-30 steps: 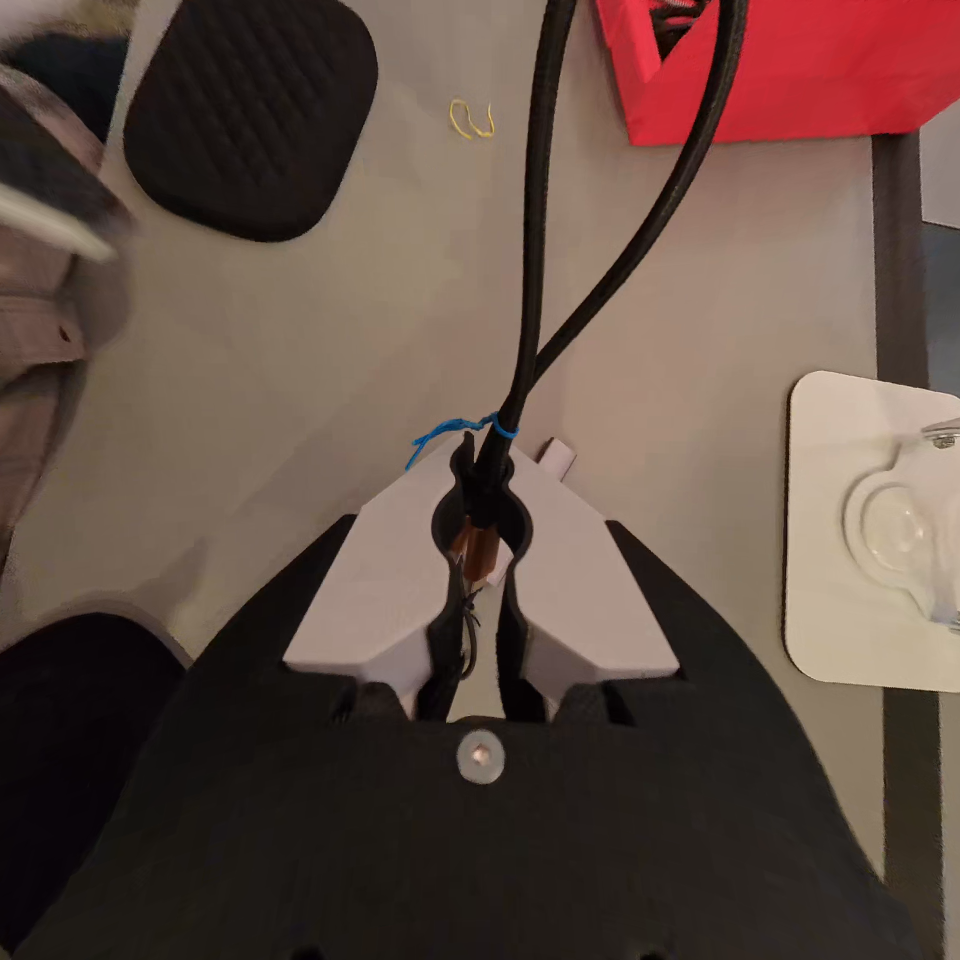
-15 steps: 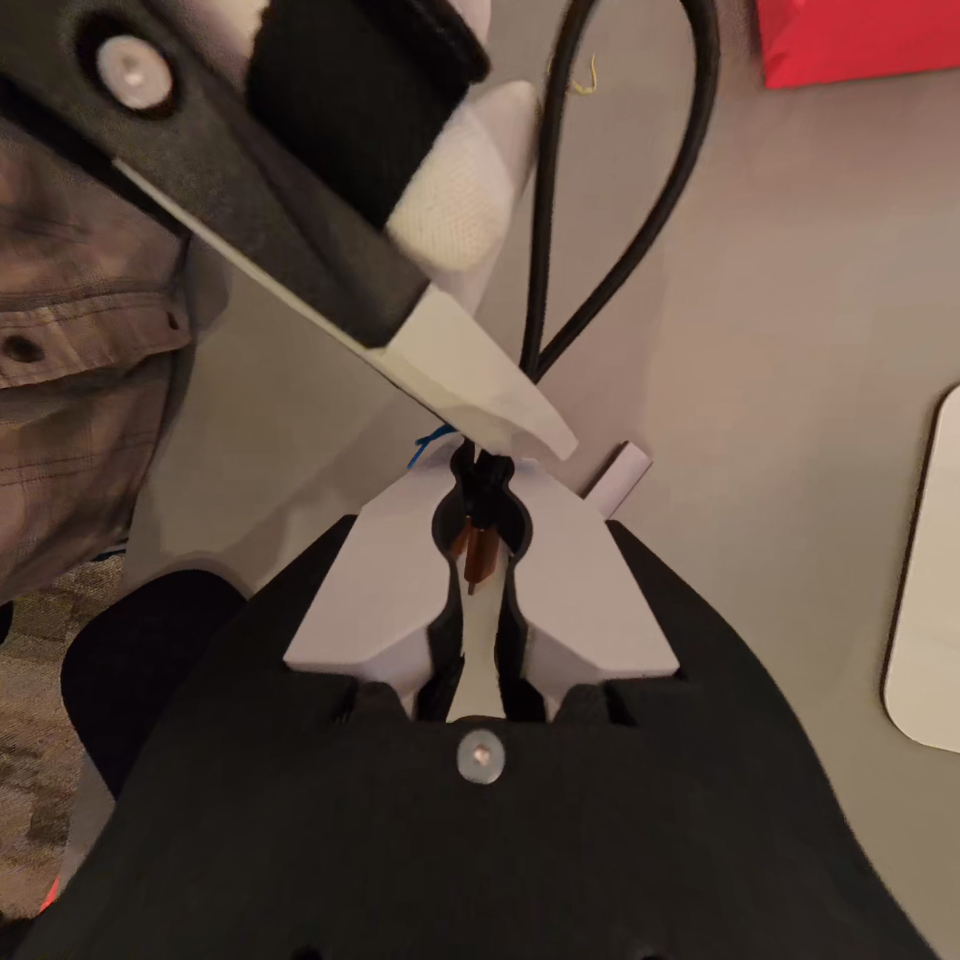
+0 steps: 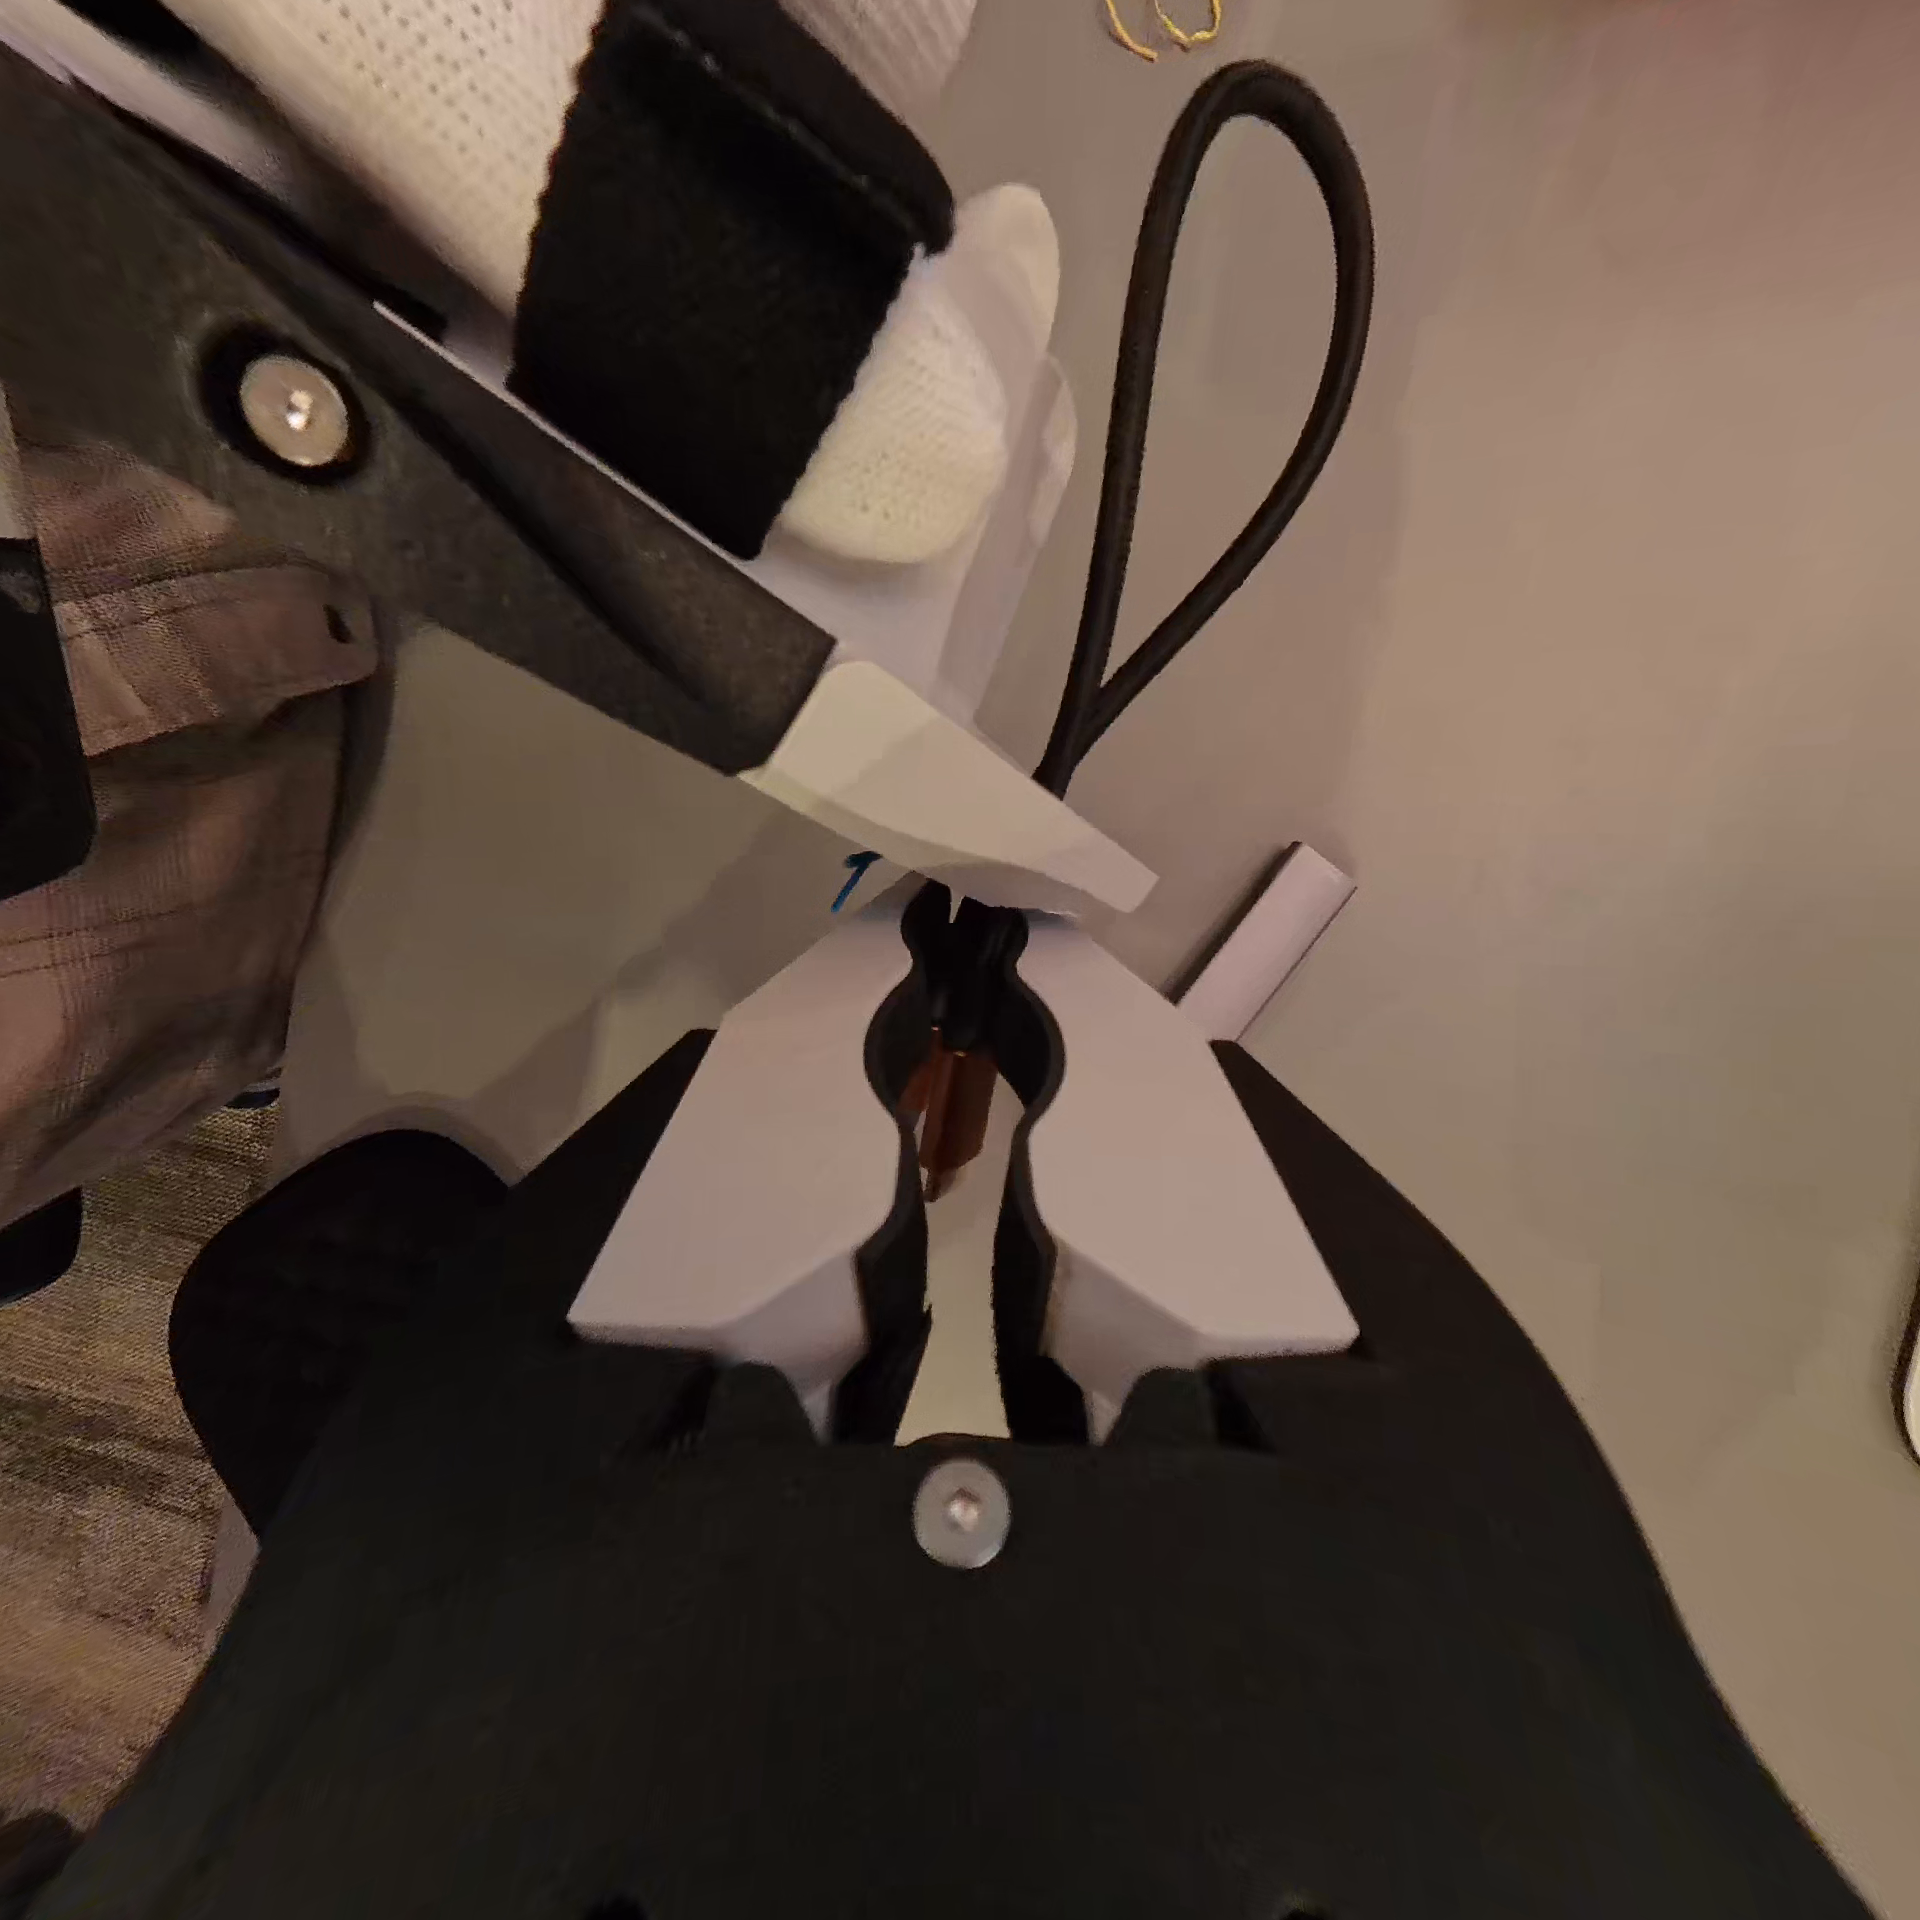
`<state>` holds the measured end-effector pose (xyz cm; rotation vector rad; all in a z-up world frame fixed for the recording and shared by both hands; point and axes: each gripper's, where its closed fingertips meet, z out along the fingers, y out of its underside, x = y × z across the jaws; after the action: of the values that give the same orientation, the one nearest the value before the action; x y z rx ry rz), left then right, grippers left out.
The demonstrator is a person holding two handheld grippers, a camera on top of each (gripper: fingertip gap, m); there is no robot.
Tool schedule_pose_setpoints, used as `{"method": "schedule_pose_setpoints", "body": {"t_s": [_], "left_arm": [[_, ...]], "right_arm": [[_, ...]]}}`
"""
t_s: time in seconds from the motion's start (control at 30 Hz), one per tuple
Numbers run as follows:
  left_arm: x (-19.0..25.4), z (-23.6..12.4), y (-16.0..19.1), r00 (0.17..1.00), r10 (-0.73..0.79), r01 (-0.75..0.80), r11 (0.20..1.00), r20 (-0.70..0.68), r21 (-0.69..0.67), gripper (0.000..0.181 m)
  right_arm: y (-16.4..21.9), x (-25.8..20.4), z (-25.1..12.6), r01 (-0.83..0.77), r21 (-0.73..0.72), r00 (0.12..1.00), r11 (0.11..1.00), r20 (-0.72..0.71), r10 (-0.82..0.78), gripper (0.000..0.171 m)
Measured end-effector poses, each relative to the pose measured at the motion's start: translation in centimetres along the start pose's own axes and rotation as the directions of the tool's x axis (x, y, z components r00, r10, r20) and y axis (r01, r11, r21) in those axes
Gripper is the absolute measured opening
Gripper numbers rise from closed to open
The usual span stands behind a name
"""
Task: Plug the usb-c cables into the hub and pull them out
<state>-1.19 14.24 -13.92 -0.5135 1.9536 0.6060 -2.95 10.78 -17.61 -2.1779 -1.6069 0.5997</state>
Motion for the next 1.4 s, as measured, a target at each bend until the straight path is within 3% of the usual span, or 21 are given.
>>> {"method": "schedule_pose_setpoints", "body": {"t_s": [0.03, 0.23, 0.47, 0.77, 1.27, 1.4], "left_arm": [[0.1, 0.0, 0.0, 1.000, -0.005, 0.005, 1.000, 0.004, 0.003, 0.011], [-0.2, -0.4, 0.1, 0.999, -0.043, 0.042, 0.998, 0.009, 0.039, 0.012], [-0.8, -0.1, 0.6, 0.999, -0.044, 0.044, 0.999, 0.006, -0.015, 0.012], [0.1, 0.8, 0.3, 0.999, 0.043, -0.043, 0.999, 0.029, 0.013, 0.010], [0.1, -0.2, 1.5, 1.000, 0.003, -0.005, 0.999, 0.029, 0.039, 0.005], [-0.5, -0.7, 1.1, 0.994, -0.112, 0.113, 0.993, -0.018, 0.038, 0.021]], "right_arm": [[0.0, 0.0, 0.0, -0.002, 0.005, 1.000, 1.000, 0.000, 0.002, 0.002], [-0.6, -0.4, -0.2, -0.031, 0.070, 0.998, 0.997, 0.048, 0.028, 0.002], [-1.4, -0.4, -0.7, -0.112, 0.163, 0.986, 0.980, 0.140, 0.090, 0.001], [-1.0, -0.5, -0.1, -0.247, 0.268, 0.946, 0.931, 0.275, 0.171, 0.001], [-0.4, -1.0, -0.5, -0.268, 0.336, 0.940, 0.903, 0.295, 0.169, 0.001], [0.1, -0.4, 0.1, -0.249, 0.290, 0.956, 0.924, 0.228, 0.186, 0.000]]}}
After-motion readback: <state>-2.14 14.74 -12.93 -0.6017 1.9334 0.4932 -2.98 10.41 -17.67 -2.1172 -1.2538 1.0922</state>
